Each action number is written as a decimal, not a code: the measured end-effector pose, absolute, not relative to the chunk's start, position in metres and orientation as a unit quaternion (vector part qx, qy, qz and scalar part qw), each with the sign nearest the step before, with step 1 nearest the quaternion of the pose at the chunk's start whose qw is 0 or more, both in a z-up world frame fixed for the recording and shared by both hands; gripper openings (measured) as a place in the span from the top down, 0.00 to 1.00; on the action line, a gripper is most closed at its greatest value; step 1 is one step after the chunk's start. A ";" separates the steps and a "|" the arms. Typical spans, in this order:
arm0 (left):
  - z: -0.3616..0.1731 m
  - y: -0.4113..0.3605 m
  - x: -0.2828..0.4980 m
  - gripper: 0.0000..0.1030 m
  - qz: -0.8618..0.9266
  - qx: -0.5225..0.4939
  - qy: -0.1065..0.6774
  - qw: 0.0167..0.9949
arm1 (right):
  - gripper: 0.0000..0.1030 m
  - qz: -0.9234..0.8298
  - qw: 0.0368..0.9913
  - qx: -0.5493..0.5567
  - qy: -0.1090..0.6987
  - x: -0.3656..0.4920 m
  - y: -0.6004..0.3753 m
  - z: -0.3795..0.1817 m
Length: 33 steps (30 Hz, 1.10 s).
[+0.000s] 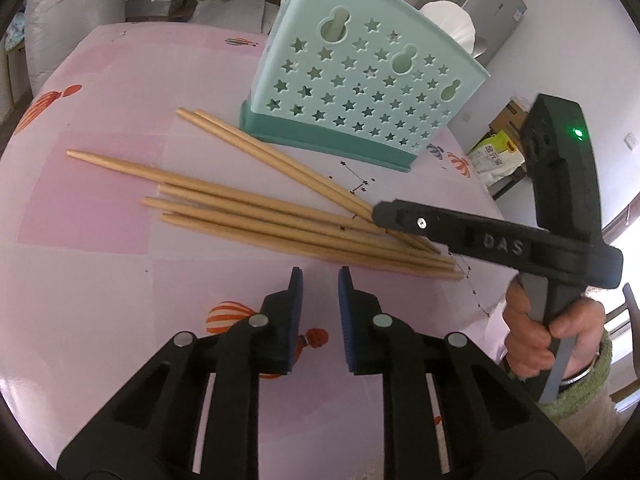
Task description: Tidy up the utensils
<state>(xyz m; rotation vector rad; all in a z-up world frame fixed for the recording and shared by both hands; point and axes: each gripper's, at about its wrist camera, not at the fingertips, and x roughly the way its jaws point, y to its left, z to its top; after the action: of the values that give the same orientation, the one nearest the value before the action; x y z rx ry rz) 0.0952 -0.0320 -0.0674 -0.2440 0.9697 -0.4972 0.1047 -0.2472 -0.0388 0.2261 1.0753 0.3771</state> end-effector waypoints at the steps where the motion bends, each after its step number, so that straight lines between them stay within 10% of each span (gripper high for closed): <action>1: -0.067 -0.032 0.096 0.84 -0.232 -0.114 0.460 0.849 | 0.76 0.180 0.835 0.107 0.509 0.103 -0.246 -0.039; 33: -0.064 0.002 0.131 0.84 -0.140 -0.106 0.454 0.874 | 0.81 0.252 0.767 0.248 0.536 0.055 -0.176 -0.064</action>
<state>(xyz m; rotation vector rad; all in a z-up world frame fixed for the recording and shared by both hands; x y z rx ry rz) 0.1306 0.0022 -0.0640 -0.2218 0.9474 -0.2931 0.0551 -0.1755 -0.0637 0.5379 1.1633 0.5475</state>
